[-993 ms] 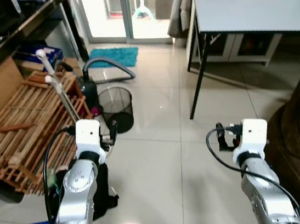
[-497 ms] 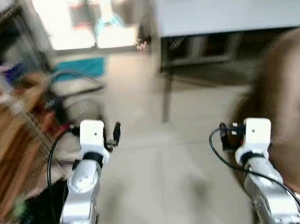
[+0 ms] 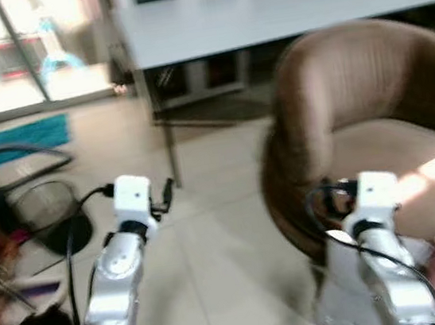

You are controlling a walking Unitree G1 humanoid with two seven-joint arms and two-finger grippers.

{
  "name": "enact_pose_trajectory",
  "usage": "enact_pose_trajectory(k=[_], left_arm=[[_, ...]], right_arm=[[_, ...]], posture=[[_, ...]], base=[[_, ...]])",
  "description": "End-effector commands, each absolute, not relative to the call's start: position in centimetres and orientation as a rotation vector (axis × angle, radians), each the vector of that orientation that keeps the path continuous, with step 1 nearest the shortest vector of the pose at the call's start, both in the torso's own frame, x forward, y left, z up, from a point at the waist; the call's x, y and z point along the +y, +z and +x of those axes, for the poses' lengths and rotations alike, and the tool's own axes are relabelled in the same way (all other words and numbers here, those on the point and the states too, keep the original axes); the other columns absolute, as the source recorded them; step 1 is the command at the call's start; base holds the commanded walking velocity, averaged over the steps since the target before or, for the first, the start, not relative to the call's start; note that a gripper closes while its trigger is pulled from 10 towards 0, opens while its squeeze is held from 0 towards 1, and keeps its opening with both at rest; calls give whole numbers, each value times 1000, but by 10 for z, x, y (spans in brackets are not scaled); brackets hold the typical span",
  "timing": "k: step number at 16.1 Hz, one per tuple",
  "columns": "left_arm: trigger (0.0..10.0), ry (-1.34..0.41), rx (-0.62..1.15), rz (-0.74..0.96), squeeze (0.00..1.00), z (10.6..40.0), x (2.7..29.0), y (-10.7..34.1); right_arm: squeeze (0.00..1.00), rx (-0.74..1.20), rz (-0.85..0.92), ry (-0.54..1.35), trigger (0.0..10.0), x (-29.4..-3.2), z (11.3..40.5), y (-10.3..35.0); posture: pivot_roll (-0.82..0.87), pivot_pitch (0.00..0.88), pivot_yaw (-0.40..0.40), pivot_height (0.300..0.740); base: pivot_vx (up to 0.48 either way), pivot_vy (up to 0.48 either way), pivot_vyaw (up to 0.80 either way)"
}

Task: Move the pillow to the sofa from floor

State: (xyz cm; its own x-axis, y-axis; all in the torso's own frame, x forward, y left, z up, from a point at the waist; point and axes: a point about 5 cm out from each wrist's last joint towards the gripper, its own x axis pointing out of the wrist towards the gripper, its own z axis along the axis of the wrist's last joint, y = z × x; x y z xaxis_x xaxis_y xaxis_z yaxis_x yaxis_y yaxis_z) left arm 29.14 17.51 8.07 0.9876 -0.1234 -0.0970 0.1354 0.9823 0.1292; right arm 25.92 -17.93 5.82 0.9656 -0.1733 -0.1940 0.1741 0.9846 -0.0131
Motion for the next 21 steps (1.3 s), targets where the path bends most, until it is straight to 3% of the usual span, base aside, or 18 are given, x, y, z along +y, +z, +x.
enact_pose_trajectory(k=[1, 10, 17, 21], left_arm=[[10000, -134, 93, 128, 0, 292, 172, 80], [10000, -140, 70, 156, 0, 292, 170, 81], [10000, -128, 64, 156, 0, 292, 167, 82], [10000, -126, 64, 153, 0, 292, 166, 83]], right_arm=[[0, 194, -15, -182, 10000, -182, 261, 61], [0, 198, -34, -179, 10000, -182, 261, 60], [0, 185, -73, -124, 10000, -179, 264, 63], [0, 203, -125, -93, 10000, -176, 264, 61]], posture=[[-74, 0, 15, 740], [-73, 0, 8, 740], [-76, 0, 5, 740], [-78, 0, 2, 740]], base=[[0, 0, -775], [0, 0, -776], [0, -480, -777], [0, -480, 0]])
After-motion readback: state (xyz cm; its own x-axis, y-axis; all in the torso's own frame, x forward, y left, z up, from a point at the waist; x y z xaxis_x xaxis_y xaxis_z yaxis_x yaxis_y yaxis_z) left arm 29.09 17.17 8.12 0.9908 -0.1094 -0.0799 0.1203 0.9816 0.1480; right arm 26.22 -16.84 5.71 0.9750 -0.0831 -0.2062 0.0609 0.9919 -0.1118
